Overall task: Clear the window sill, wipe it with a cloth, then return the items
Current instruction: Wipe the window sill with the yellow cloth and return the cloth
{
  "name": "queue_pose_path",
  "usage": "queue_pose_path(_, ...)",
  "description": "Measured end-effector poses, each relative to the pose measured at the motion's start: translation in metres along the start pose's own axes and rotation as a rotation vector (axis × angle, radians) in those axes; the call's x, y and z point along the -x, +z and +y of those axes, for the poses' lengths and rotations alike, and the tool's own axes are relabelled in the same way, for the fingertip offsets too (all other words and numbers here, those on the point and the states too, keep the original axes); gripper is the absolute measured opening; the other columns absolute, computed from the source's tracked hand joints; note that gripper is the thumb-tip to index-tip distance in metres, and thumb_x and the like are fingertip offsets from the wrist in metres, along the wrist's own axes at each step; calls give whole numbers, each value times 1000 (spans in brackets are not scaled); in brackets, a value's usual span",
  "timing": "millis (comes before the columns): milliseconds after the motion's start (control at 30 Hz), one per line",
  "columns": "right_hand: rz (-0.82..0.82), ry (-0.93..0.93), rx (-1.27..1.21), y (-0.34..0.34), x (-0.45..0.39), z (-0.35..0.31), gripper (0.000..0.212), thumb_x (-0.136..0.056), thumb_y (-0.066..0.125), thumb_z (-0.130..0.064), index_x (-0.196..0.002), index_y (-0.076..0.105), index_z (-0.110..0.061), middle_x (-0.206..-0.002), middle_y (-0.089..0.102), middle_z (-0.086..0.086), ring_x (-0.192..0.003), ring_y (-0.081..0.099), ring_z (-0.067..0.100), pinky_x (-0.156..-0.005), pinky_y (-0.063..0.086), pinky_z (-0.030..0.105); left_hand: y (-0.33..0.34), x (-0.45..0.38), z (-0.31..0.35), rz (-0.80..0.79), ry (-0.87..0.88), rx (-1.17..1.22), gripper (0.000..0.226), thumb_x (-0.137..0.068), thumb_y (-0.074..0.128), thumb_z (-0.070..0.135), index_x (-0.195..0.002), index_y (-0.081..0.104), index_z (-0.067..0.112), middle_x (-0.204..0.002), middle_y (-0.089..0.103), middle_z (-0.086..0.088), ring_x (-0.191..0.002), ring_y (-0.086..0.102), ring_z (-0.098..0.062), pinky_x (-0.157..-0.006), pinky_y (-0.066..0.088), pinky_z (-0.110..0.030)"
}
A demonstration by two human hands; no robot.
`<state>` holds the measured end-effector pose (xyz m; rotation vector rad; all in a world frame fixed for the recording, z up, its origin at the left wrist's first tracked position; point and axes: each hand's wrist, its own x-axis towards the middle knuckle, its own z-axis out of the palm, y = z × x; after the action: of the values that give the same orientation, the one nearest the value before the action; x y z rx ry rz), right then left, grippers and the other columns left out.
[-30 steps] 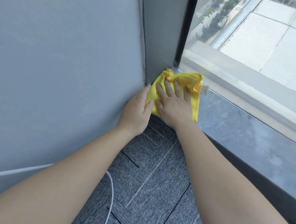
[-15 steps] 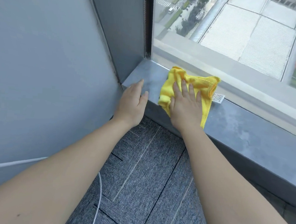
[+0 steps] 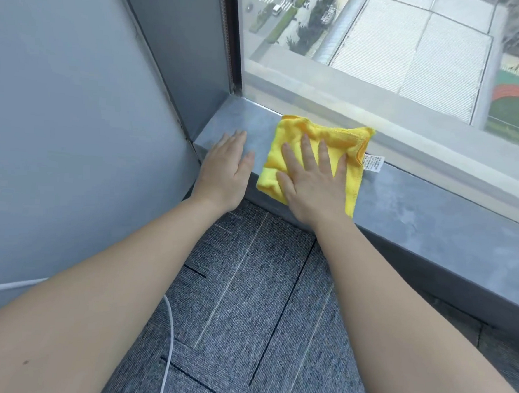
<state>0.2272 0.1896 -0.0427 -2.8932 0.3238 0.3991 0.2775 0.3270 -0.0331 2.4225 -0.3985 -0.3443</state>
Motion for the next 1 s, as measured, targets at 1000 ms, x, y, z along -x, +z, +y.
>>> queue_pose_path(1000, 3, -177, -43, 4, 12, -1, 51, -97, 25, -39, -147, 11, -37, -160, 3, -9, -148, -4, 15, -118, -7, 41, -3, 15, 9, 5, -52, 148, 47, -98, 27, 22, -142, 24, 5, -155, 21, -11, -145, 15, -19, -116, 7, -24)
